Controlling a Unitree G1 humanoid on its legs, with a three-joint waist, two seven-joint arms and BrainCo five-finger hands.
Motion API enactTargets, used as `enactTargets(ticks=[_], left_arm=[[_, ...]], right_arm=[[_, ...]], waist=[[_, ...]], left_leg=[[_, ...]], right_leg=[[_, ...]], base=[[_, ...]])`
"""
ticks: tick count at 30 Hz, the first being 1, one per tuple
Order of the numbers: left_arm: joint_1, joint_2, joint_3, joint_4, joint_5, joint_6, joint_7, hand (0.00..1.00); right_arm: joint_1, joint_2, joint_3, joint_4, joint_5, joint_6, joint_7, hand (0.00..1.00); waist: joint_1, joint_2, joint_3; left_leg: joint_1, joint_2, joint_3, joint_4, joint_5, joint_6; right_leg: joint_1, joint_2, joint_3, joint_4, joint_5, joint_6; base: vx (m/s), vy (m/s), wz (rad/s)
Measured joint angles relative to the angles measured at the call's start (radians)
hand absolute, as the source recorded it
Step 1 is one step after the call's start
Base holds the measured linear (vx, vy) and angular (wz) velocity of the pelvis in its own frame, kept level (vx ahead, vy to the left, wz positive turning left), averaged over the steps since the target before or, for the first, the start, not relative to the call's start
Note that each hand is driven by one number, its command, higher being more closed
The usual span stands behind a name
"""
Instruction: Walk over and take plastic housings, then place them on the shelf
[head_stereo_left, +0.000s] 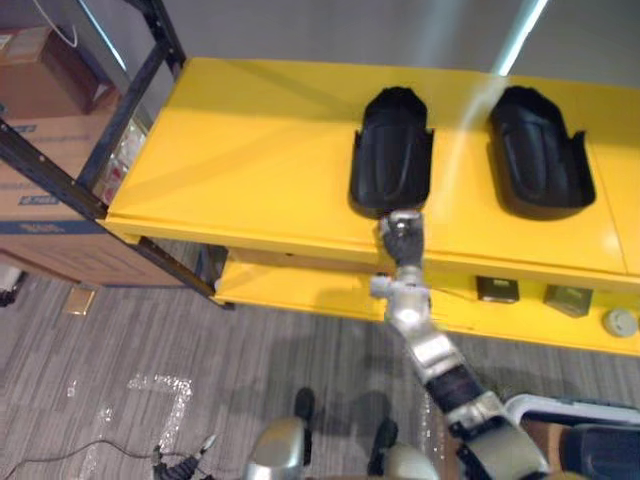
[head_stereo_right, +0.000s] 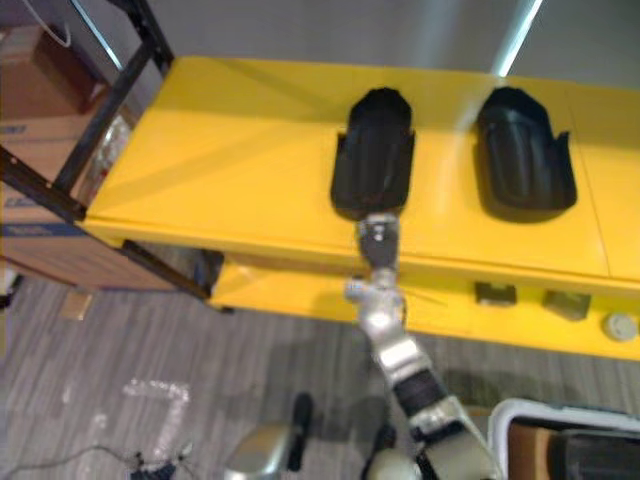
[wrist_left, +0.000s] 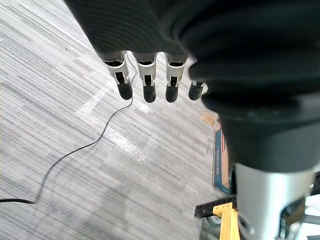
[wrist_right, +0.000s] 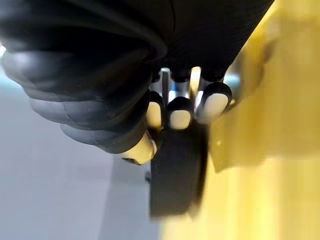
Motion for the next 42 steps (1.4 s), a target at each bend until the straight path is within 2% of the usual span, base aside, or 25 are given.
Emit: enactTargets(ticks=[3, 12, 21, 28, 30, 32, 33, 35, 36, 37, 38, 40, 42], left_arm=[[-0.001, 0.001, -0.003, -0.001, -0.028, 0.008, -0.007, 0.0], [-0.003, 0.013, -0.033, -0.008, -0.038, 0.02, -0.015, 0.0], [-0.003, 0.013, -0.034, -0.03, -0.039, 0.026, -0.02, 0.0], [-0.004, 0.013, -0.034, -0.034, -0.039, 0.027, -0.02, 0.0], [-0.004, 0.013, -0.035, -0.033, -0.039, 0.027, -0.02, 0.0], [-0.003, 0.013, -0.036, -0.031, -0.038, 0.027, -0.02, 0.0], [-0.002, 0.013, -0.035, -0.029, -0.038, 0.027, -0.02, 0.0], [0.0, 0.013, -0.03, -0.028, -0.038, 0.026, -0.02, 0.0], [0.004, 0.013, -0.026, -0.025, -0.038, 0.026, -0.02, 0.0], [0.013, 0.013, -0.022, -0.021, -0.038, 0.026, -0.02, 0.0], [0.013, 0.014, -0.021, -0.014, -0.038, 0.026, -0.021, 0.0], [0.013, 0.013, -0.019, 0.016, -0.039, 0.027, -0.03, 0.0], [0.013, 0.012, -0.019, 0.019, -0.042, 0.027, -0.047, 0.0]], right_arm=[[-0.056, -0.027, -0.024, 0.03, 0.009, -0.001, 0.012, 1.0], [-0.125, -0.06, -0.046, 0.063, 0.048, -0.008, 0.056, 1.0], [-0.167, -0.079, -0.047, 0.078, 0.088, -0.017, 0.112, 1.0], [-0.18, -0.078, -0.046, 0.079, 0.087, -0.022, 0.111, 1.0], [-0.161, -0.076, -0.044, 0.039, 0.084, -0.027, 0.108, 1.0], [-0.072, -0.065, -0.037, -0.115, 0.047, -0.031, 0.089, 1.0], [-0.004, -0.054, -0.028, -0.211, 0.025, -0.035, 0.085, 0.0], [0.095, -0.042, -0.012, -0.336, 0.006, -0.036, 0.07, 0.0], [0.178, -0.035, -0.009, -0.414, 0.006, -0.039, 0.07, 0.0], [0.251, -0.034, -0.01, -0.472, 0.006, -0.047, 0.07, 0.0], [0.289, -0.034, -0.018, -0.495, 0.006, -0.052, 0.069, 0.0], [0.442, -0.033, -0.072, -0.541, 0.007, -0.085, 0.063, 0.0], [0.555, -0.028, -0.126, -0.539, 0.01, -0.109, 0.049, 0.0]], waist=[[0.0, 0.011, 0.024], [0.002, 0.015, 0.028], [0.002, 0.03, 0.035], [0.001, 0.031, 0.035], [0.0, 0.03, 0.035], [0.0, 0.028, 0.034], [-0.001, 0.023, 0.032], [-0.006, 0.01, 0.025], [-0.015, -0.01, 0.012], [-0.036, -0.035, -0.004], [-0.046, -0.048, -0.012], [-0.067, -0.093, -0.062], [-0.085, -0.11, -0.1]], left_leg=[[-0.024, 0.001, 0.003, 0.002, 0.006, 0.005], [-0.033, 0.0, 0.002, 0.002, 0.007, 0.005], [-0.032, 0.0, -0.001, 0.01, 0.007, 0.005], [-0.032, 0.001, 0.0, 0.012, 0.007, 0.005], [-0.032, 0.002, 0.002, 0.01, 0.007, 0.005], [-0.025, 0.004, 0.009, -0.002, 0.007, 0.005], [-0.017, 0.007, 0.025, -0.008, 0.006, 0.005], [-0.002, 0.013, 0.036, -0.022, 0.005, 0.004], [0.009, 0.016, 0.05, -0.037, 0.004, 0.003], [0.015, 0.019, 0.057, -0.044, 0.004, 0.002], [0.021, 0.02, 0.062, -0.05, 0.002, 0.0], [0.045, 0.026, 0.092, -0.073, -0.002, -0.006], [0.073, 0.027, 0.106, -0.088, -0.004, -0.009]], right_leg=[[-0.035, -0.003, 0.008, 0.024, -0.002, -0.003], [-0.046, -0.006, 0.007, 0.032, -0.007, -0.007], [-0.052, -0.01, 0.002, 0.063, -0.024, -0.009], [-0.052, -0.01, 0.003, 0.064, -0.025, -0.009], [-0.052, -0.008, 0.007, 0.059, -0.023, -0.008], [-0.05, -0.006, 0.014, 0.05, -0.021, -0.007], [-0.044, -0.002, 0.021, 0.035, -0.015, -0.008], [-0.032, 0.006, 0.034, 0.01, -0.004, -0.009], [-0.029, 0.011, 0.044, -0.005, 0.0, -0.009], [-0.026, 0.015, 0.051, -0.016, 0.003, -0.01], [-0.024, 0.017, 0.059, -0.02, 0.004, -0.01], [-0.021, 0.023, 0.086, -0.034, 0.009, -0.009], [-0.004, 0.024, 0.097, -0.041, 0.01, -0.007]], base=[[-0.07, 0.011, -0.03], [0.0, -0.001, 0.0], [0.0, -0.006, 0.01], [0.0, 0.0, 0.0], [0.01, -0.009, -0.02], [0.03, -0.017, -0.11], [0.05, -0.014, -0.23], [0.07, -0.023, -0.27], [0.08, -0.039, -0.27], [0.08, -0.039, -0.28], [0.08, -0.036, -0.29], [0.09, -0.026, -0.36], [0.09, -0.006, -0.27]])
